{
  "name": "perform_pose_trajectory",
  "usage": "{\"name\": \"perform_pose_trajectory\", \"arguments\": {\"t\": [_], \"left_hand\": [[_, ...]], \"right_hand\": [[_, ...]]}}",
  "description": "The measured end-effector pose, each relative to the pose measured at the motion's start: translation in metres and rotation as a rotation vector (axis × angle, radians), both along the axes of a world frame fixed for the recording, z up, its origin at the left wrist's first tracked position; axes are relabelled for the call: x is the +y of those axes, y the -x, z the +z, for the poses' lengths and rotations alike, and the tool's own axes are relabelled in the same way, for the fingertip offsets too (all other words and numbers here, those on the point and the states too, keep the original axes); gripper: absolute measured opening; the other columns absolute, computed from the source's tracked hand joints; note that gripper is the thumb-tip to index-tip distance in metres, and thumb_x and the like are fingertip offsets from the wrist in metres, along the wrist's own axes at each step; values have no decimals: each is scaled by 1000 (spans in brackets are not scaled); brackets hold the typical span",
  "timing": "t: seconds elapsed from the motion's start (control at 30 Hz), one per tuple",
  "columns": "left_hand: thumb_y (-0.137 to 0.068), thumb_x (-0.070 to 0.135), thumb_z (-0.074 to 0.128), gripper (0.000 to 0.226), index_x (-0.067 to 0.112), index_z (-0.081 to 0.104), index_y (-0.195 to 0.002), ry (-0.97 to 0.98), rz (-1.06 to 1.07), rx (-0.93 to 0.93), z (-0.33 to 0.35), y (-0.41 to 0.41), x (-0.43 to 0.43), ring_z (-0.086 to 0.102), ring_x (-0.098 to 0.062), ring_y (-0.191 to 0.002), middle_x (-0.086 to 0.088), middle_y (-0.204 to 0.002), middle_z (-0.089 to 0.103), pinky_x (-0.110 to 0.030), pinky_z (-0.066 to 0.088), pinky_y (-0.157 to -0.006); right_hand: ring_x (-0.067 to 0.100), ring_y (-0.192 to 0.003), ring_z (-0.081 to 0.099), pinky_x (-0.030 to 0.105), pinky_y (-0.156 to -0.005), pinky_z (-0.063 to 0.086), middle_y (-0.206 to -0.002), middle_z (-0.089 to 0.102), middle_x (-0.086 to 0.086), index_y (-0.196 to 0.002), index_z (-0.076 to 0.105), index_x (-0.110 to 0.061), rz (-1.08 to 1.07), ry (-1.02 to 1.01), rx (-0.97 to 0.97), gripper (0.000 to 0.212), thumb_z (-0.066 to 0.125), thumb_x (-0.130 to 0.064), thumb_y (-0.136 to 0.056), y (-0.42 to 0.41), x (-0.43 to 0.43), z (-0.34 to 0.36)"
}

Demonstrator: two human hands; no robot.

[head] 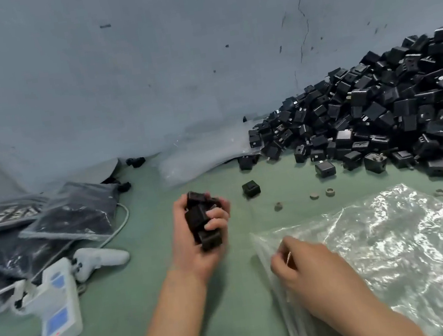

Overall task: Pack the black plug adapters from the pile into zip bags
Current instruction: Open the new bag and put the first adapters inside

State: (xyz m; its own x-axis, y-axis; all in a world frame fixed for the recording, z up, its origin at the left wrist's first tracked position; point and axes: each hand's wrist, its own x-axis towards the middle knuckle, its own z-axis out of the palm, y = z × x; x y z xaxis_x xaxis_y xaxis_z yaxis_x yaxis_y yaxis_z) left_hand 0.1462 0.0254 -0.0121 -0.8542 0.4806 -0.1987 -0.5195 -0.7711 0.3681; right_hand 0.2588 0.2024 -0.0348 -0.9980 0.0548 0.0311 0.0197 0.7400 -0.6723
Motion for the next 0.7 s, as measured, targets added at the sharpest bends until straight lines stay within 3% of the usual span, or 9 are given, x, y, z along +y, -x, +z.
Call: {"name": "perform_pose_trajectory", "arguments": {"t": [0.07,0.17,0.3,0.43,0.53,0.7], "left_hand": [[-90,38,54,26,13,60,-95,-227,1,-17,-11,-42,-15,50,-12,-58,-9,-103,51,-19,44,-40],[-94,41,51,31,13,62,-103,-314,88,-62,-19,-83,-22,57,-15,-67,-12,-113,55,-20,49,-44],[-94,44,55,35,15,65,-110,-270,144,-100,-19,-107,-28,67,-28,-94,-17,-134,54,-34,62,-62],[-92,44,60,39,11,68,-111,-224,135,-75,-18,-117,-30,56,-39,-125,-22,-133,59,-52,60,-82],[-91,43,61,40,10,67,-113,-215,155,-63,-19,-118,-33,53,-42,-128,-25,-133,58,-56,53,-94],[-92,42,60,39,9,66,-112,-208,162,-68,-17,-107,-34,54,-42,-127,-25,-132,57,-56,48,-100]], "right_hand": [[11,-67,58,33,-67,49,-73,63,-5,-81,55,-27,-37,126,32,23,49,-42,-97,-3,-3,1],[13,-59,59,31,-62,46,-66,64,-3,-75,59,-25,-73,291,49,24,57,-39,-95,-8,-11,1],[13,-55,61,30,-58,46,-64,65,-7,-75,62,-25,-86,409,57,25,59,-40,-94,-10,-23,-1],[17,-53,62,35,-61,50,-65,65,-6,-75,63,-23,-106,513,75,27,58,-42,-95,-9,-34,-2],[14,-51,61,33,-60,48,-66,65,-8,-75,63,-24,-107,523,94,27,58,-42,-95,-5,-43,-1],[17,-50,61,33,-59,47,-62,65,-4,-75,64,-24,-75,503,93,28,58,-44,-94,0,-49,2]]}}
